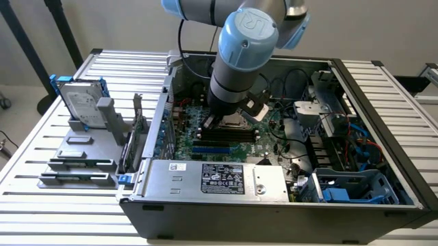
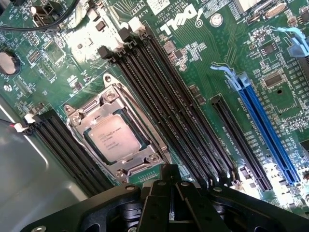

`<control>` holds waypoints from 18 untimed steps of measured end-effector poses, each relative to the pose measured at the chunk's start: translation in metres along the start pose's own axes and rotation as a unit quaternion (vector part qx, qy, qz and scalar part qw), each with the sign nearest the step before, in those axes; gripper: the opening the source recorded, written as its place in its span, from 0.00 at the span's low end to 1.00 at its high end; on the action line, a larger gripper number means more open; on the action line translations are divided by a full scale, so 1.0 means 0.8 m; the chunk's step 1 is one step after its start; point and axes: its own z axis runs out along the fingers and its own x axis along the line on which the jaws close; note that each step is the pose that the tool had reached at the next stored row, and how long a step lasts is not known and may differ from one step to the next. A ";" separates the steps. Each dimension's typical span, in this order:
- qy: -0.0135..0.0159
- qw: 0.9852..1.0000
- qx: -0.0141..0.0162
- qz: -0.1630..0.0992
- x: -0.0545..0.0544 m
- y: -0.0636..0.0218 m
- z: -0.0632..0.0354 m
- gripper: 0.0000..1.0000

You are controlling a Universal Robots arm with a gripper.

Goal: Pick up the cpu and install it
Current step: 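Install the first cpu locking lever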

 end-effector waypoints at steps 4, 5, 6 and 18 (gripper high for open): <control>-0.002 1.000 -0.005 -0.001 -0.001 0.000 0.003 0.11; -0.003 1.000 -0.006 -0.001 -0.002 -0.001 0.004 0.11; -0.003 1.000 -0.007 -0.001 -0.002 -0.002 0.005 0.11; -0.002 1.000 -0.008 -0.001 0.002 -0.006 0.012 0.11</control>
